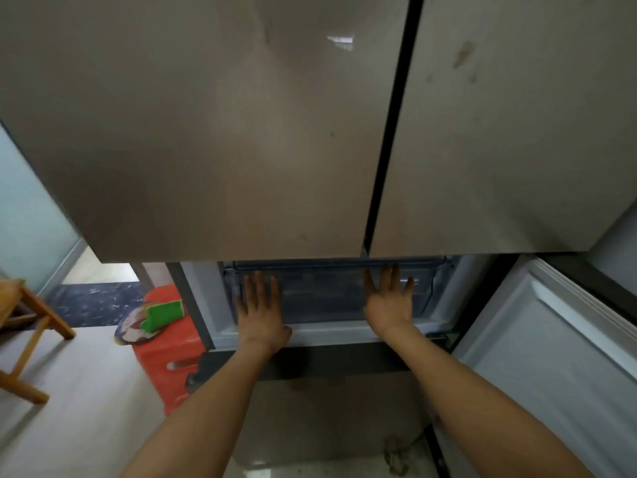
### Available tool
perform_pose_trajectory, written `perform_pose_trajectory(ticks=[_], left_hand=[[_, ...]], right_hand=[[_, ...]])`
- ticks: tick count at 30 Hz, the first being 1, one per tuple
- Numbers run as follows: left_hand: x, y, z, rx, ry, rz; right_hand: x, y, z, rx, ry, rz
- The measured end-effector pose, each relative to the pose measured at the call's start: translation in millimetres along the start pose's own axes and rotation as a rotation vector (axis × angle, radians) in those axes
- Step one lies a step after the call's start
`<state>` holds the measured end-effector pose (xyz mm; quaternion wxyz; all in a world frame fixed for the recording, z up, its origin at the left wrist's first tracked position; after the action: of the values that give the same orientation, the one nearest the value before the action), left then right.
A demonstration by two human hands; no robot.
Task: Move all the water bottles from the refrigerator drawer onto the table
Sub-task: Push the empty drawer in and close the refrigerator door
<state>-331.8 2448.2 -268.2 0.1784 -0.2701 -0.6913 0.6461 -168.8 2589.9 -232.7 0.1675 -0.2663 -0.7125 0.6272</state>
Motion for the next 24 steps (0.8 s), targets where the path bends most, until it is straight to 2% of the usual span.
perform_pose_trajectory(ticks=[2,4,6,8,14,19,24], left_hand=[[-6.2,-1.9,3.7,-0.047,0.039,-0.052],[-15.8,-3.8,9.4,-0.084,0.063,-0.084],[-28.5,-4.9,12.4,-0.117,0.128,-0.146],[-37.8,-0.7,11.2,-0.142,0.213,-0.224],[-78.6,4.4,-36.4,-0.262,0.411,-0.249],[-125.2,2.9,-82.3,-0.293,0.581,-0.260],[-166.4,-4.7,-110.8,-0.355,0.650,-0.250]], right_hand=[[-8.0,-6.4,-3.7,0.046,-0.038,-0.053],[-27.3,-13.4,-6.6,-0.002,-0.127,-0.236],[-53.5,-7.6,-14.4,-0.028,-0.179,-0.338],[-83.2,0.5,-22.7,-0.009,-0.186,-0.374],[-163.5,3.7,-44.4,-0.049,-0.050,-0.457],[-235.2,-10.0,-66.6,-0.119,0.095,-0.440],[-321.4,-43.0,-103.6,-0.206,0.356,-0.522]])
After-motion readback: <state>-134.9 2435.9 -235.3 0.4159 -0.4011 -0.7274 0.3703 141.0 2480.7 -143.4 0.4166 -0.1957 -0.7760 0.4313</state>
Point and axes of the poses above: each hand's wrist, its own x-axis towards the middle knuckle, its own y-axis out of the palm, z = x × y, the point moved 3 cm from there along x, towards the middle knuckle, and after that the axes turned 15 degrees about -y, right-handed, at the moved point
